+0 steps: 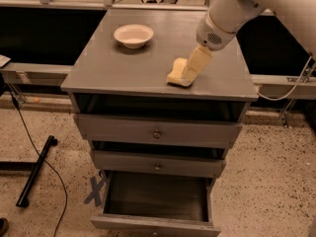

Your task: Place sponge into bottom drawer

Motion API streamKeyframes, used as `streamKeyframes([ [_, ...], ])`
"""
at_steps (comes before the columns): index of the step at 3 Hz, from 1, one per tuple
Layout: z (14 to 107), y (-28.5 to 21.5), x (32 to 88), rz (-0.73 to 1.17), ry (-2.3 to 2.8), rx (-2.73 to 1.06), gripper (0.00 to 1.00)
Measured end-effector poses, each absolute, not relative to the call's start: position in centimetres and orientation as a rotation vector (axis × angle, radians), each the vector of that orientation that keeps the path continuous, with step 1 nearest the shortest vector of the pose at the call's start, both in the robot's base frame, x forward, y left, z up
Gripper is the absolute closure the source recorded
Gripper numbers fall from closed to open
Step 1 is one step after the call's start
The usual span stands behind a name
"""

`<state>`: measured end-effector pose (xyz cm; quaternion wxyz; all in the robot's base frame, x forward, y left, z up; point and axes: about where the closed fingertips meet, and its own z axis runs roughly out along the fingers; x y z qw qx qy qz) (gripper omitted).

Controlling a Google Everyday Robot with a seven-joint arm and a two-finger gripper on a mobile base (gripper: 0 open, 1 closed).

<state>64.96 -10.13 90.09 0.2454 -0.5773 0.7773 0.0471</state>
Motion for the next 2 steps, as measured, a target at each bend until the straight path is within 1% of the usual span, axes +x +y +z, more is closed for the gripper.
streamKeyframes([
  [2, 87.1, -9.1, 68.1, 0.148, 2.1, -1.569, 0.0],
])
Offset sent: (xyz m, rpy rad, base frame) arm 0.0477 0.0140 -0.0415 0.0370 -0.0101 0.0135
